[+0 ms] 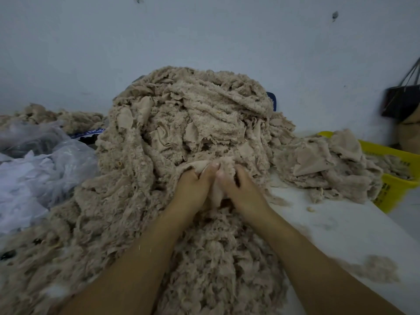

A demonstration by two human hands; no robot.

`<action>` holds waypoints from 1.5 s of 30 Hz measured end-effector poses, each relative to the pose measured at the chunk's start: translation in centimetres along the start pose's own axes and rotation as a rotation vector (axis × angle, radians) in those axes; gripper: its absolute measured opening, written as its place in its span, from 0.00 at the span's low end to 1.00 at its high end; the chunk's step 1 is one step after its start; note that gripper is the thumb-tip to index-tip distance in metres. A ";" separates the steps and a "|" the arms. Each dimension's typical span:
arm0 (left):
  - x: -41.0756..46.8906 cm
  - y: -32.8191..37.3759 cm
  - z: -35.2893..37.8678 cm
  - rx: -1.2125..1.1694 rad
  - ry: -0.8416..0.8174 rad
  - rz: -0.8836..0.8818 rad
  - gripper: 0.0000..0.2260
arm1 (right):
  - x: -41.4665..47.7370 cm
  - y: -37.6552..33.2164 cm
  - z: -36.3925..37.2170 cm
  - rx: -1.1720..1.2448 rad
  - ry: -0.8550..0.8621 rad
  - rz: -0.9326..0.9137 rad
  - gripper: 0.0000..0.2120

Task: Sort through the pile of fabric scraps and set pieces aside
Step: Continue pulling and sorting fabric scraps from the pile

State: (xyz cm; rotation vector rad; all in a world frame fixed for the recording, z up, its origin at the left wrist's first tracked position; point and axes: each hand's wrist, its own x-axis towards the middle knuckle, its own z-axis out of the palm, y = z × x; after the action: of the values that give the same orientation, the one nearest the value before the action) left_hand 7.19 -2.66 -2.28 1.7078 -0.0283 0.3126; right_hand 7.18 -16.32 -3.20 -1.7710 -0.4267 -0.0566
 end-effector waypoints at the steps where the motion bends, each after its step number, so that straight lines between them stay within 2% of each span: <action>1: 0.0 0.1 0.0 -0.031 0.023 -0.025 0.17 | -0.1 0.1 0.3 -0.046 -0.044 -0.021 0.16; 2: 0.1 0.1 -0.1 -0.054 0.056 -0.043 0.18 | 0.1 0.4 0.5 -0.082 -0.028 -0.030 0.15; 4: 0.2 0.1 -0.3 -0.114 0.122 -0.081 0.19 | 0.7 0.8 0.1 -0.117 0.111 0.012 0.17; 6: 0.5 0.1 -0.6 -0.229 0.134 -0.123 0.20 | 0.9 0.8 -0.4 0.017 0.196 0.072 0.20; 9: 0.7 0.4 -1.2 -0.433 0.116 -0.171 0.18 | 1.2 0.7 -1.2 0.323 0.193 0.087 0.28; 12: 0.7 0.5 -1.7 -0.535 0.078 -0.192 0.15 | 1.3 0.6 -1.4 0.410 0.211 0.129 0.29; 14: 0.4 0.4 -1.4 -0.300 0.108 -0.142 0.14 | 1.1 0.5 -1.2 0.407 0.227 0.175 0.26; 16: -0.1 0.3 -0.9 0.157 0.116 0.100 0.13 | 1.1 0.6 -1.0 0.418 0.237 0.199 0.25; 18: -0.2 -0.1 -0.2 0.478 0.021 0.380 0.14 | 1.1 0.4 -1.0 0.420 0.233 0.184 0.26; 20: 0.0 -0.4 0.2 0.621 -0.100 0.510 0.17 | 1.0 0.4 -1.1 0.347 0.220 0.108 0.29; 22: -0.1 -0.5 0.4 0.720 -0.128 0.609 0.18 | 0.6 0.5 -1.1 0.264 0.175 0.013 0.27; 26: 0.1 -0.5 0.2 0.758 -0.137 0.699 0.22 | 0.4 0.3 -0.6 0.108 0.021 -0.075 0.14; 28: 0.3 -0.6 0.2 0.838 -0.145 0.679 0.26 | 0.5 0.4 -0.6 0.067 0.027 -0.095 0.07; 32: 0.0 -0.5 0.3 0.748 -0.018 0.571 0.26 | 0.6 0.3 -1.2 0.085 0.194 -0.001 0.12; 34: -0.2 -0.3 0.4 0.761 0.038 0.548 0.26 | 0.4 0.0 -1.1 0.106 0.150 0.084 0.18; 36: -0.4 -0.3 0.8 0.815 -0.004 0.590 0.23 | 0.3 0.1 -0.7 0.193 0.054 0.141 0.22; 37: -0.6 -0.2 1.0 0.841 -0.041 0.621 0.21 | 0.4 0.2 -0.4 0.238 0.032 0.155 0.21; 40: -1.4 -0.2 1.6 0.867 -0.164 0.672 0.19 | 0.9 0.1 -0.5 0.336 0.079 0.183 0.09; 43: -1.6 -0.5 1.7 0.873 -0.220 0.643 0.23 | 1.1 0.1 -1.7 0.372 0.139 0.244 0.16; 45: -1.4 -0.6 1.2 0.704 -0.148 0.616 0.22 | 1.2 0.4 -2.0 0.364 0.139 0.271 0.12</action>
State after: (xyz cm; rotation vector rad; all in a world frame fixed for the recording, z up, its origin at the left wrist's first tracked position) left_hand 6.19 -3.93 -3.30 2.3963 -0.6254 0.7097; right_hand 8.82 -17.98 -2.81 -1.4398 -0.0855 0.0849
